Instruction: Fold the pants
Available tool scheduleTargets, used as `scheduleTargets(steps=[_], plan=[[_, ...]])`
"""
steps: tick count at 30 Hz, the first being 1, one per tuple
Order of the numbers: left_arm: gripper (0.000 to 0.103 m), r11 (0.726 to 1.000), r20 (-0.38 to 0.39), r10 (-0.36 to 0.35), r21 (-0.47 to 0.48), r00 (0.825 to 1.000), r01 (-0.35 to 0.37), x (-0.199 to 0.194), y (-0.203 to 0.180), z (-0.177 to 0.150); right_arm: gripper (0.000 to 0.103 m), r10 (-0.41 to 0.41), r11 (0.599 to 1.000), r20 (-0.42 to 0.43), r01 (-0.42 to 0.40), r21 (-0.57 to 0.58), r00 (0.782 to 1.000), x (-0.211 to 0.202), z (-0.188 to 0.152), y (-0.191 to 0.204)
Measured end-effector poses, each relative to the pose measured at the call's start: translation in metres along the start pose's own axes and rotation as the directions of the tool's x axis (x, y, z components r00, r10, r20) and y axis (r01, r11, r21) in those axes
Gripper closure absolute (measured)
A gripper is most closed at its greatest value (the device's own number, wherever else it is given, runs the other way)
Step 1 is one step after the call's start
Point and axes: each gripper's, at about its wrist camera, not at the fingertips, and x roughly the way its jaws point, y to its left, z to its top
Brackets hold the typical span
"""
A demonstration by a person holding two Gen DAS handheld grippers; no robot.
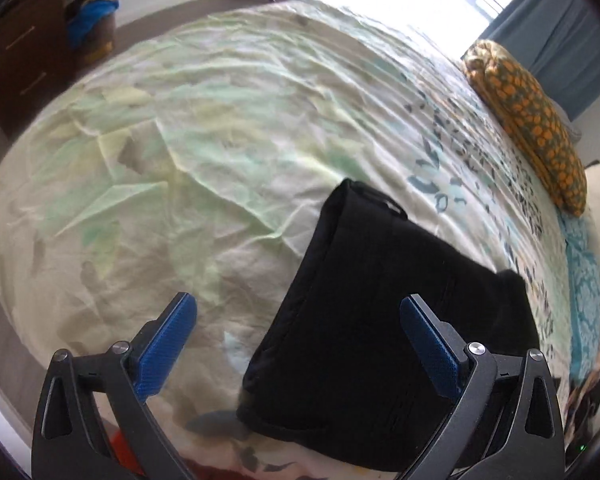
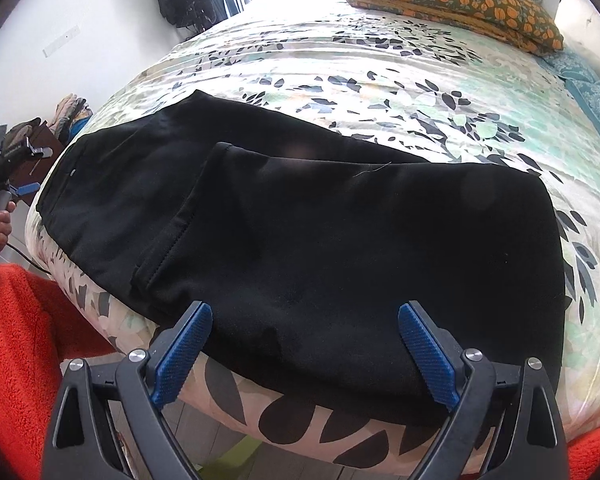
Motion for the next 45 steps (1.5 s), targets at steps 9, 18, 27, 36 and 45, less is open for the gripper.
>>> scheduleTargets(steps=[9,18,27,36,45], plan=[[0.000,0.986,-0.182,-0.094,0.120,0.979,0.117,0.048,-0.010,0.006,0.008,-0.022,0.999,-0.005,0.022,-0.034,1.000,0.001,-0.004,0.007],[0.078,0.981,-0.242,-0.168,0.054,0.956,0.187,0.030,-0.024,0.009,0.006,-0.030,1.000,-0.005,0.030,-0.010,1.000,0.004,-0.001,0.003],[0.086,0.920,-0.102,-0.392,-0.068,0.914,0.386,-0.045,-0.055,-0.009,0.006,-0.006,1.000,0.019,0.005,0.028,1.000,-0.002,0.003,-0.003],[0.087,0.819,-0.141,-0.572,-0.054,0.808,0.571,-0.081,-0.166,-0.055,0.006,0.020,0.975,0.104,-0.043,0.220,0.994,-0.026,0.014,-0.044],[0.087,0.768,-0.256,-0.620,-0.008,0.742,0.640,-0.060,-0.294,-0.103,0.005,-0.002,0.860,0.206,-0.103,0.500,0.978,-0.063,0.008,-0.128]])
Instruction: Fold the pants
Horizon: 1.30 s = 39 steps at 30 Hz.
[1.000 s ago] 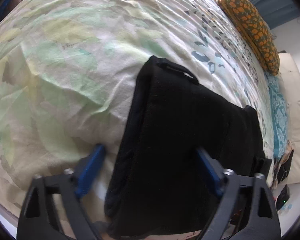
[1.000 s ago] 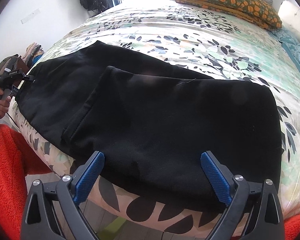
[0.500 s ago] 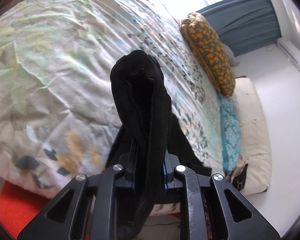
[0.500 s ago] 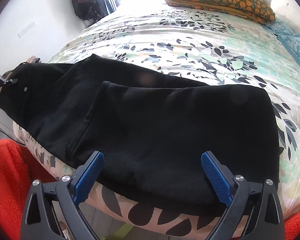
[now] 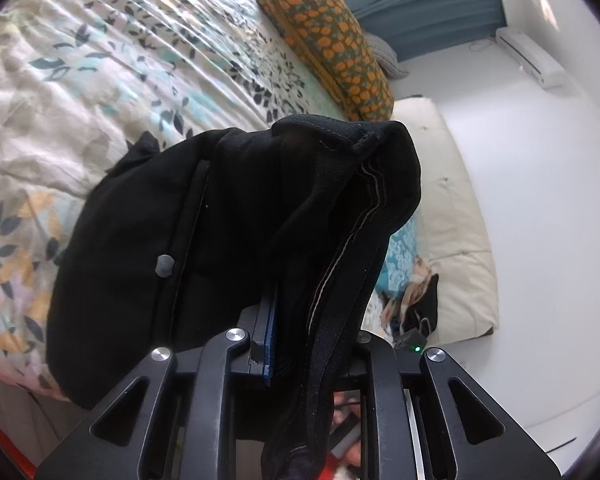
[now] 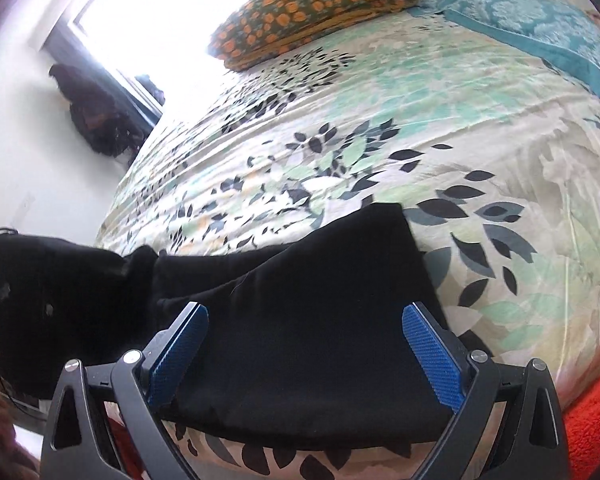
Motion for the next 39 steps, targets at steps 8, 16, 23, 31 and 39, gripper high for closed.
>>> scheduleTargets(steps=[8,16,23,31,39], plan=[[0.087,0.998,-0.120,0.066,0.022,0.991,-0.064,0.109,-0.023,-0.028,0.004,-0.003,0.993,0.095,-0.008,0.117,0.995,-0.036,0.022,-0.050],[0.079,0.973,-0.128,0.192,0.155,0.973,-0.172,0.169,-0.046,-0.044,0.004,-0.003,0.984,0.121,-0.018,0.175,0.993,-0.047,0.024,-0.073],[0.028,0.962,-0.252,0.168,0.251,0.953,-0.104,0.194,-0.056,-0.078,0.004,-0.022,0.981,0.133,-0.004,0.191,0.991,-0.051,0.024,-0.081],[0.017,0.902,-0.026,0.300,0.333,0.953,-0.275,0.068,-0.013,-0.059,0.004,0.369,0.899,-0.023,-0.351,0.264,0.929,-0.009,0.011,-0.078],[0.016,0.942,0.050,0.309,0.119,0.950,-0.313,0.020,0.079,-0.063,0.006,0.358,0.929,-0.235,-0.318,0.191,0.904,0.030,-0.013,-0.041]])
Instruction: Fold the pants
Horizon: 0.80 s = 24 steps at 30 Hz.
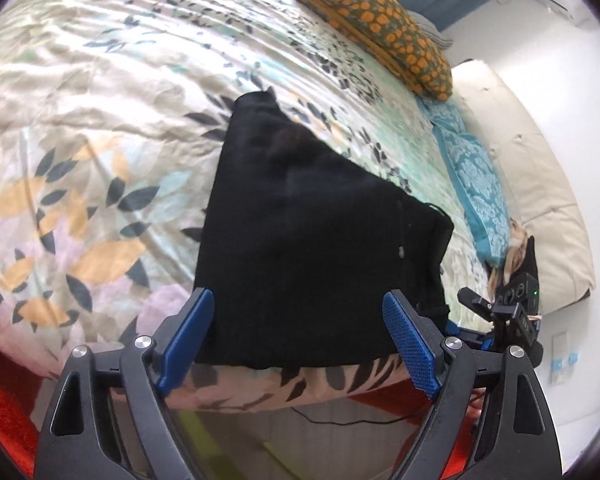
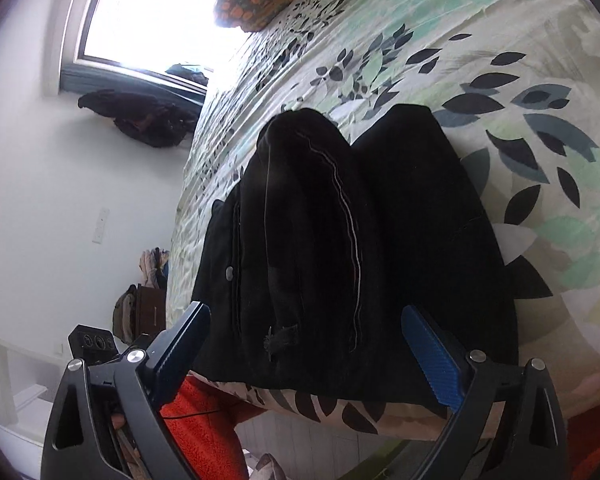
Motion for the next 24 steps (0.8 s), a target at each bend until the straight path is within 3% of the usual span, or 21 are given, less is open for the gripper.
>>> scheduleTargets(steps=[4,7,8,9,10,12,19,24], plan=[[0.016,0.999,0.006,0.034,0.036,0.999,-0.034,0.002,0.007,-0.005,0.006,-0.100,0.992,-0.035,0.097,-0.084,0.994,0.019,-0.004,0.014],[0.016,1.000,0.022,0.024,0.009,0.999,-0.024,0.007,0.004,0.000,0.006,-0.152,0.983,-0.036,0.147,-0.107,0.988,0.027,-0.004,0.020],[0.016,1.000,0.025,0.022,-0.002,0.999,-0.022,0.005,0.005,0.002,0.012,-0.168,0.981,-0.037,0.163,-0.106,0.985,0.029,-0.005,0.020],[0.016,1.000,0.028,0.021,-0.008,0.999,-0.021,0.005,0.008,0.001,0.045,-0.192,0.976,-0.031,0.187,-0.109,0.981,0.028,-0.005,0.019],[0.016,1.000,0.033,0.022,-0.012,0.999,-0.021,0.003,0.010,0.001,0.060,-0.220,0.969,-0.032,0.215,-0.125,0.975,0.028,-0.005,0.021],[0.016,0.999,0.043,0.030,-0.012,0.999,-0.030,-0.001,0.010,0.000,0.077,-0.198,0.971,-0.018,0.194,-0.136,0.980,0.023,-0.005,0.024],[0.016,0.999,0.061,0.042,0.002,0.997,-0.042,-0.002,0.005,-0.001,0.083,-0.132,0.922,0.205,0.196,-0.334,0.970,-0.025,-0.020,0.081],[0.016,0.997,0.050,0.050,0.059,0.998,-0.053,0.002,-0.008,-0.005,0.083,-0.172,0.908,0.293,0.266,-0.323,0.941,-0.051,-0.031,0.083]])
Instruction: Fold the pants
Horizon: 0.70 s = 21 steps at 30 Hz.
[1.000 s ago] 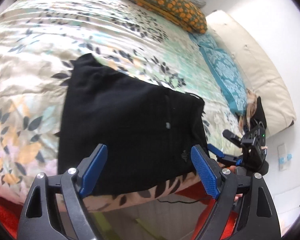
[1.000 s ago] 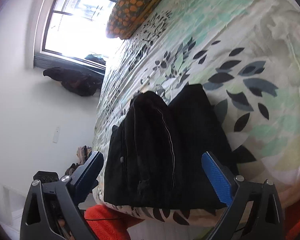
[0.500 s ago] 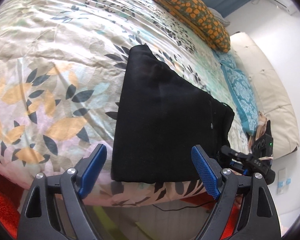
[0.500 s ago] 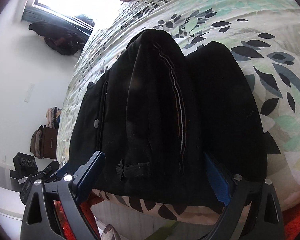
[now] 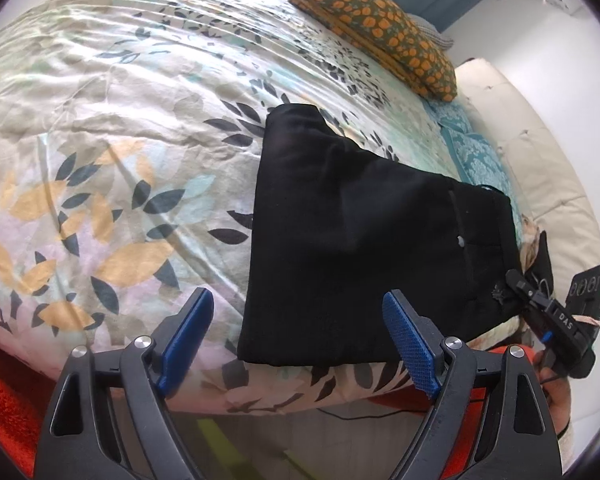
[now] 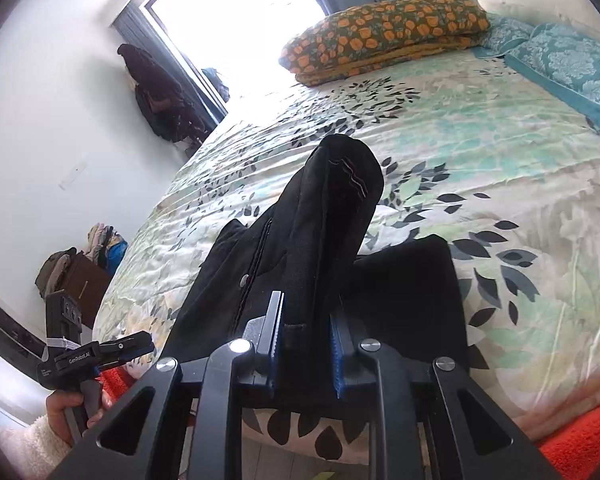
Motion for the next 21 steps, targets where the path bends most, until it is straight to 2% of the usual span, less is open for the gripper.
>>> scheduleTargets(steps=[3,5,7,8,9,11,12,14,16,18,19,20,21], plan=[[0.016,1.000,-0.018,0.001,0.014,1.000,0.000,0.006,-0.005,-0.002,0.083,-0.045,0.986,-0.101,0.061,0.154,0.994,0.026,-0.009,-0.038],[0.016,0.999,-0.016,0.010,0.034,1.000,-0.010,0.006,-0.010,-0.003,0.081,-0.032,0.956,-0.170,0.080,0.281,0.985,0.035,-0.021,-0.070],[0.016,0.996,0.009,0.031,0.081,0.999,-0.032,0.003,-0.021,-0.004,0.064,0.001,0.920,-0.172,0.066,0.386,0.985,0.036,-0.027,-0.089],[0.016,0.993,0.024,0.041,0.113,0.999,-0.043,0.001,-0.028,-0.005,0.041,-0.011,0.911,-0.170,0.079,0.405,0.985,0.032,-0.027,-0.094],[0.015,0.987,0.039,0.052,0.153,0.998,-0.057,0.001,-0.037,-0.005,0.028,-0.050,0.908,-0.166,0.114,0.403,0.985,0.028,-0.027,-0.097],[0.015,0.966,0.055,0.073,0.246,0.996,-0.084,0.006,-0.056,-0.004,0.028,-0.142,0.904,-0.135,0.184,0.385,0.981,0.014,-0.022,-0.100],[0.015,0.951,0.063,0.084,0.294,0.995,-0.099,0.010,-0.066,-0.004,0.028,-0.157,0.908,-0.094,0.181,0.377,0.983,0.005,-0.018,-0.098],[0.015,0.919,0.075,0.082,0.380,0.994,-0.105,0.020,-0.083,-0.006,0.028,-0.122,0.938,0.018,0.109,0.329,0.992,-0.010,-0.001,-0.083],[0.012,0.888,0.054,0.081,0.450,0.995,-0.097,0.037,-0.094,-0.013,0.028,0.028,0.968,0.070,-0.044,0.247,0.997,-0.006,0.025,-0.055],[0.012,0.861,0.009,0.122,0.496,0.992,-0.111,0.056,-0.099,-0.022,0.028,0.179,0.962,0.030,-0.182,0.205,0.983,0.018,0.043,-0.029],[0.012,0.846,0.003,0.149,0.518,0.989,-0.129,0.063,-0.100,-0.027,0.029,0.230,0.954,-0.009,-0.224,0.201,0.973,0.036,0.049,-0.022],[0.012,0.832,0.010,0.167,0.535,0.986,-0.146,0.065,-0.100,-0.031,0.030,0.240,0.951,-0.049,-0.224,0.212,0.970,0.055,0.051,-0.022],[0.012,0.825,0.016,0.169,0.545,0.986,-0.150,0.065,-0.100,-0.033,0.032,0.209,0.954,-0.088,-0.184,0.238,0.974,0.073,0.049,-0.030]])
